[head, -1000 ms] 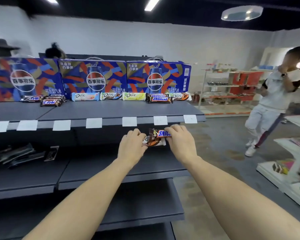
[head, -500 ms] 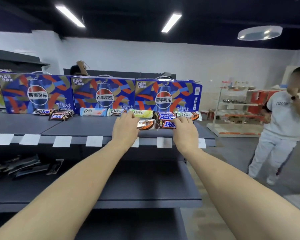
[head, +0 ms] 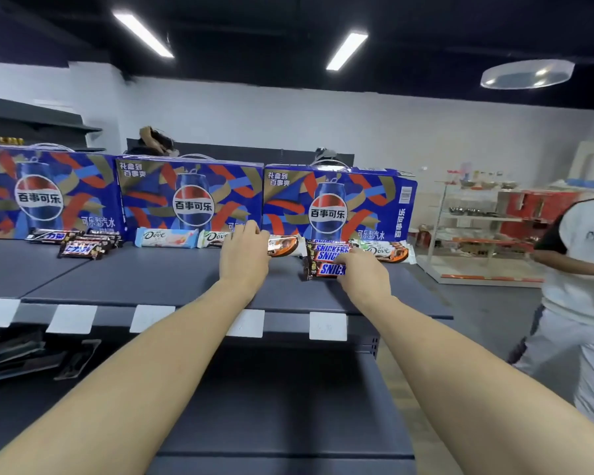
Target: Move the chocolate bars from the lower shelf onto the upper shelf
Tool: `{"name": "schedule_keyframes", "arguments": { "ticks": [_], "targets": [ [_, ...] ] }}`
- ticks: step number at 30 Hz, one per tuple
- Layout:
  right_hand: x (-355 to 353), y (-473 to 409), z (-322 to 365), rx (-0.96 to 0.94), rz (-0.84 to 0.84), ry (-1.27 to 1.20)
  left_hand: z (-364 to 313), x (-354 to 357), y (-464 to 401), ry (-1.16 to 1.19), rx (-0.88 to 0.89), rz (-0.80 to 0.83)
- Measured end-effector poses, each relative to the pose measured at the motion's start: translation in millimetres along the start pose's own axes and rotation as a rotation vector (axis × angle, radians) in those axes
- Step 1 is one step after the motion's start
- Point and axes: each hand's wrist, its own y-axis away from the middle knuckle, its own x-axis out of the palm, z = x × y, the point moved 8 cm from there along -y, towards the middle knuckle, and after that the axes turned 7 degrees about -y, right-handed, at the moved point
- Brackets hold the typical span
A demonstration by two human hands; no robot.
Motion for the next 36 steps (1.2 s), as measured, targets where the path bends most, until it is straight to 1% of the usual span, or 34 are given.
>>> {"name": "schedule_keyframes", "arguments": {
  "ticks": [4, 14, 21, 25, 27, 30, 33, 36],
  "targets": [
    [14, -21, -7, -0.017, 0.053, 0.012, -7, 9, -12, 0.013, 0.000, -0.001],
    [25, -47, -14, 0.002, 0.020, -0.118, -20, 26, -30, 0.028, -0.014, 0.025],
    [20, -44, -16, -0.050, 0.022, -0.126, -31, 26, -29, 0.060, -0.007, 0.042],
    [8, -39, -29, -0.042, -0.030, -0.187, -50, 23, -25, 0.081, 0.014, 0.064],
    [-1, -35, -42, -0.008, -0.069, -0.235, -62, 23, -24, 0.093, 0.028, 0.081],
    [-14, -29, -76, 0.111, -0.097, -0.278, -89, 23, -25, 0.094, 0.060, 0.090],
    [-25, -24, -115, 0.206, -0.133, -0.294, -125, 21, -27, 0.094, 0.096, 0.087],
    [-35, -17, -148, 0.259, -0.126, -0.272, -160, 19, -29, 0.129, 0.117, 0.086]
  ]
}}
